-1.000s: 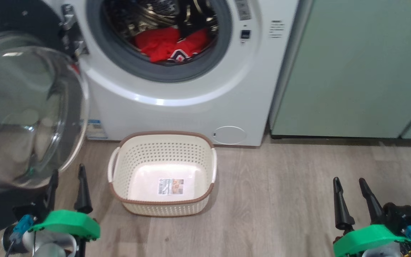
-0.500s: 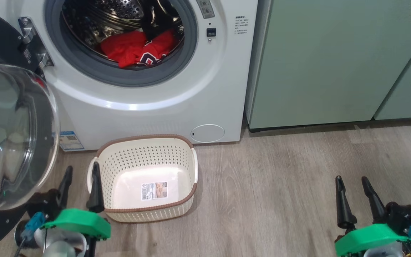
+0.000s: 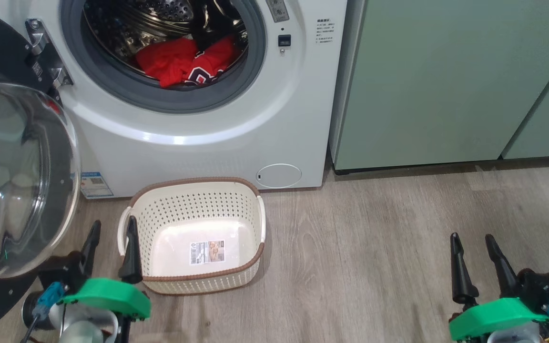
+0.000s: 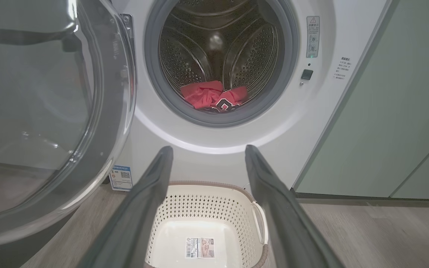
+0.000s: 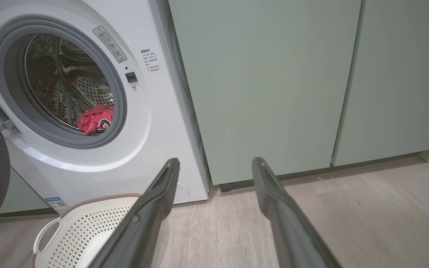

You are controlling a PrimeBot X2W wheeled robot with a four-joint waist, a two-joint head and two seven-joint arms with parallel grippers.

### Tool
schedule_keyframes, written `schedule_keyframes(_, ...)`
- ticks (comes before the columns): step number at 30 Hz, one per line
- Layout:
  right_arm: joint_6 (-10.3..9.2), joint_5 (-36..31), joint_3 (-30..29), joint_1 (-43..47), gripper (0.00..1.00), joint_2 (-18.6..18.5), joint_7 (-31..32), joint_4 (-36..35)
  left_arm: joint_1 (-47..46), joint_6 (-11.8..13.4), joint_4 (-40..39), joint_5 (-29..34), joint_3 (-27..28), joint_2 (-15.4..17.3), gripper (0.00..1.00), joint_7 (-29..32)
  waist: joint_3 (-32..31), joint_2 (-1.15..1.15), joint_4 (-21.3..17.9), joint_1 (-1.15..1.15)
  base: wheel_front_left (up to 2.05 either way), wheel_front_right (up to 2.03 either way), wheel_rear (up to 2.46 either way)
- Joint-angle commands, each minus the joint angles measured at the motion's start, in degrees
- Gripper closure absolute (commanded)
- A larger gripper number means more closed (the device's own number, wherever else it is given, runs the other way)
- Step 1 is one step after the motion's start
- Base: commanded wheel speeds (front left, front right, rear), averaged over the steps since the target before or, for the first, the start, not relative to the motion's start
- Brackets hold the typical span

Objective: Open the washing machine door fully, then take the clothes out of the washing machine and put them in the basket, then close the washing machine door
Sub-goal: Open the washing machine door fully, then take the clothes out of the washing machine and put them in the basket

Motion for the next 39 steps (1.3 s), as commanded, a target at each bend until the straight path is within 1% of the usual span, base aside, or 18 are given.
schedule_keyframes(1, -0.04, -0.49, 1.05, -1.81, 0.0, 0.11, -0.52, -2.06, -2.72, 0.06, -2.02, -0.04, 1.93, 0.69, 0.0, -0.37, 0.06, 0.0, 0.01, 0.0, 0.0, 0.0, 0.0)
schedule_keyframes(6, -0.04, -0.54, 0.89, -1.94, 0.0, 0.23, -0.52, -2.02, -2.78, 0.06, -2.29, -0.83, 1.13, 0.77, 0.0, -0.37, 0.25, 0.0, 0.15, 0.0, 0.09, -0.09, 0.0)
schedule_keyframes(11, -0.04, -0.51, 1.07, -1.89, 0.0, 0.3, -0.52, -1.84, -2.67, 0.06, -2.56, -2.29, -0.08, 1.44, 0.0, -0.37, 0.29, 0.0, 0.11, 0.0, 0.86, -0.86, 0.0)
schedule_keyframes(16, -0.04, -0.45, 1.31, -1.83, 0.0, 0.35, -0.52, -1.77, -2.49, 0.06, -2.67, -2.74, -0.56, 1.62, 0.0, -0.37, 0.33, 0.0, -0.04, 0.0, 1.54, -1.54, 0.0)
schedule_keyframes(25, -0.04, -0.53, 1.39, -2.03, 0.0, 0.38, -0.52, -1.82, -3.14, 0.06, -2.37, -3.37, -0.85, 1.55, 0.0, -0.37, 0.77, 0.0, 0.08, 0.0, 2.11, -2.11, 0.0)
schedule_keyframes(29, -0.04, -0.5, 1.44, -2.11, 0.0, 0.38, -0.52, -1.81, -3.33, 0.06, -2.18, -2.01, -0.86, 1.55, 0.0, -0.37, 0.9, 0.0, 0.1, 0.0, 1.83, -1.77, -0.06)
schedule_keyframes(34, -0.04, -0.49, 1.55, -2.2, 0.0, 0.4, -0.52, -1.79, -3.32, 0.06, -1.61, -1.46, -0.85, 1.2, 0.0, -0.37, 0.98, 0.0, 0.08, 0.0, 1.19, -1.19, 0.0)
schedule_keyframes(39, -0.04, -0.51, 1.63, -2.34, 0.0, 0.41, -0.52, -1.73, -3.5, 0.06, -0.33, -1.01, -1.33, 1.0, 0.0, -0.37, 1.19, 0.0, 0.05, 0.0, 0.39, -0.39, 0.0)
